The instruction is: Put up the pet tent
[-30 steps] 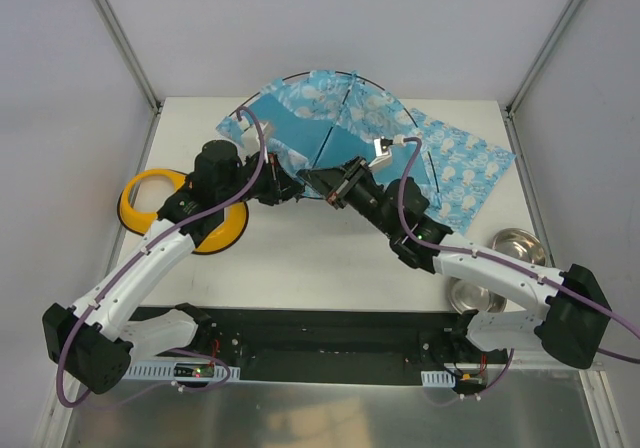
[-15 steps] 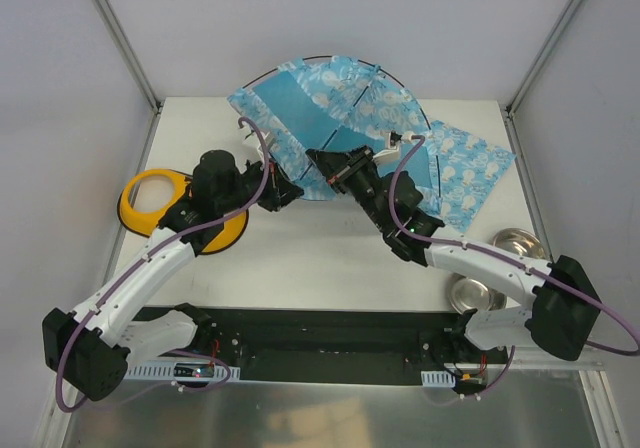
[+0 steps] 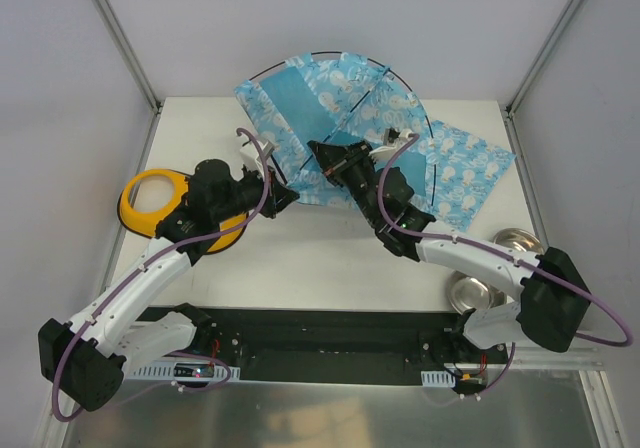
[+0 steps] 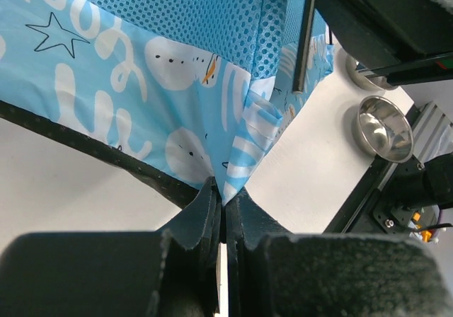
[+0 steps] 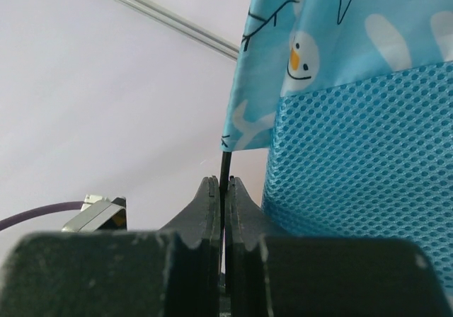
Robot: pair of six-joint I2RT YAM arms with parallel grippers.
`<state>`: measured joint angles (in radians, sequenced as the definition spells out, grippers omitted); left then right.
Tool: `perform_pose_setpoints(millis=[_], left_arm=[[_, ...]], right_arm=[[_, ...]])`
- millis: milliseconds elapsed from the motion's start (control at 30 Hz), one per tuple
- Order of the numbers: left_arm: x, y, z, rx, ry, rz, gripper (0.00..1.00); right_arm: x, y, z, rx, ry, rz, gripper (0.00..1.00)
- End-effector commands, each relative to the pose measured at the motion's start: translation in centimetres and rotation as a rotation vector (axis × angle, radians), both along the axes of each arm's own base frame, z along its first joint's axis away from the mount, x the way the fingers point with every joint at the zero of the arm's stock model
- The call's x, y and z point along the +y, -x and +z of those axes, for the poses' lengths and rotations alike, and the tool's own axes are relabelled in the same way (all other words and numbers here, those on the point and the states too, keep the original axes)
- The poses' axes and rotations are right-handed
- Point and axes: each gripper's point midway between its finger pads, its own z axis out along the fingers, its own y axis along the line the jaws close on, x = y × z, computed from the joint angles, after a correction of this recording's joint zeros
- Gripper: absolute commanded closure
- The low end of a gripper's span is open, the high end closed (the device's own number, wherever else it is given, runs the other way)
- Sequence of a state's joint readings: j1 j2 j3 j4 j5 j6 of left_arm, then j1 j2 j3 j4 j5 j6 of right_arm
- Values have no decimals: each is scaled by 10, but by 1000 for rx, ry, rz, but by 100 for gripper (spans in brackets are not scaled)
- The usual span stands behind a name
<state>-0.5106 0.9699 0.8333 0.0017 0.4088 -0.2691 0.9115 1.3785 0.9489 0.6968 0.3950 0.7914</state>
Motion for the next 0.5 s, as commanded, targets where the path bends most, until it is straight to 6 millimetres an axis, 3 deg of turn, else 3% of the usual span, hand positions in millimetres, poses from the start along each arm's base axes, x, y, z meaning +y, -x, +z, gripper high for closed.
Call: perform_pose_setpoints(millis=[0,267,467], left_arm=[[-1,7,11,-58,12,-33,100],[1,3,17,-73,16,-13,100],[2,0,22,-85,20,6,100]], right_arm=[[-39,-44,5,-22,57,-236,100],[-28,-43,-14,-18,135,-188,100],[-25,-34,-18,-41,165,-137,100]])
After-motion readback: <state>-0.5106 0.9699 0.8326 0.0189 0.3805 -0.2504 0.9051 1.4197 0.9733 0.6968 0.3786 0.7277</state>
